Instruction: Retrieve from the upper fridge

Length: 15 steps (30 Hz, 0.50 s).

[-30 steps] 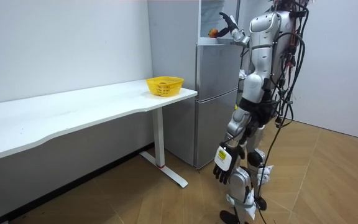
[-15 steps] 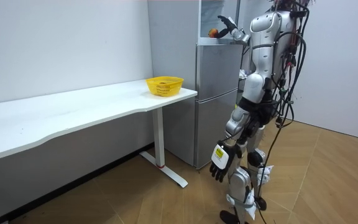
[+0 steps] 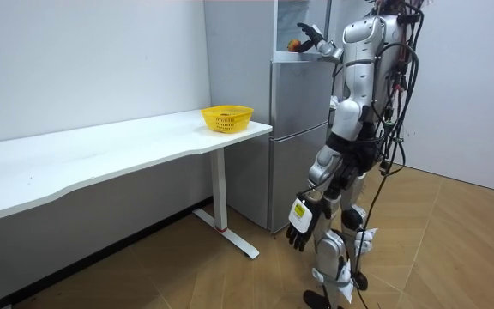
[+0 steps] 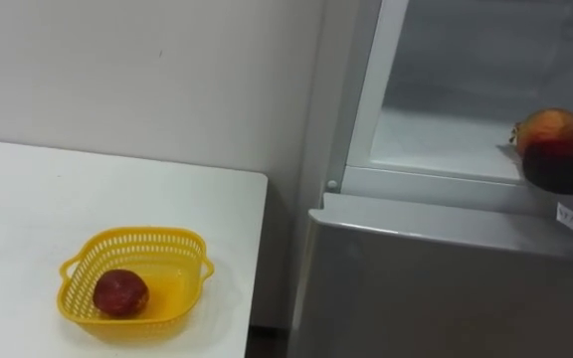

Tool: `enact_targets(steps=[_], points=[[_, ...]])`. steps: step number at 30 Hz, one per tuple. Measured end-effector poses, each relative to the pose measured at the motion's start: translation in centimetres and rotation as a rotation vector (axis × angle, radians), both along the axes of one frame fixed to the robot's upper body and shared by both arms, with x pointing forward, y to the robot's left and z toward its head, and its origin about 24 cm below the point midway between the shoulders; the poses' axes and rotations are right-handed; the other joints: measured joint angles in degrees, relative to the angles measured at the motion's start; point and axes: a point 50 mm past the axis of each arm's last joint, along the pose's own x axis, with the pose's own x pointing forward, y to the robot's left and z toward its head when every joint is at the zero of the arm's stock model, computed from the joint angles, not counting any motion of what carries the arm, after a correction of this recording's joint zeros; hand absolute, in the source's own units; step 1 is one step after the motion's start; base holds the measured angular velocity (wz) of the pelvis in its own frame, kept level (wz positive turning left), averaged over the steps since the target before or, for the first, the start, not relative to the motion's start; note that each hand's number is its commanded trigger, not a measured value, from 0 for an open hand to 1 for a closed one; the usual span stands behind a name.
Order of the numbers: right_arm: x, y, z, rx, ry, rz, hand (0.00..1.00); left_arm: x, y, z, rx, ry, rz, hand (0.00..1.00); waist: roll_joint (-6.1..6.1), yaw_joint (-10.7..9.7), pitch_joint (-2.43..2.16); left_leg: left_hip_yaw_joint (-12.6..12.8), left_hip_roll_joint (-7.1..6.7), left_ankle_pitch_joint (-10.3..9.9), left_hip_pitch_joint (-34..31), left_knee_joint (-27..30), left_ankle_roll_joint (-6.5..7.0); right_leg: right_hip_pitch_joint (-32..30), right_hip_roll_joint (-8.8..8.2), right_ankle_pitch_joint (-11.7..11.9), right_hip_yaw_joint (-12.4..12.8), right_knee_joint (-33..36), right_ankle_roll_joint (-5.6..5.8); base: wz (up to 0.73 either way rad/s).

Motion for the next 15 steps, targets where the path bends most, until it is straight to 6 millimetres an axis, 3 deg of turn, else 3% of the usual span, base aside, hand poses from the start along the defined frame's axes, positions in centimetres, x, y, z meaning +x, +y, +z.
enact_targets(steps=[6, 15], points=[[0.4, -0.1, 0.3, 0.04, -0.011, 0.0, 0.0, 0.0, 0.0, 0.0, 0.005, 0.001, -0.003, 0.0, 0.41, 0.1, 0.15, 0.0, 0.1, 0.1, -0.4, 0.0, -0.14, -0.2, 0.02, 0.0, 0.0, 0.5, -0.04, 0.0], [1.2, -0.9, -0.4, 0.141, 0.019, -0.03, 0.0, 0.1, -0.2, -0.1, 0.007, 0.017, -0.019, 0.0, -0.48, 0.2, 0.56, -0.2, 0.22, 0.1, -0.7, 0.2, -0.16, -0.3, 0.09, 0.1, -0.3, 0.7, -0.13, 0.0]])
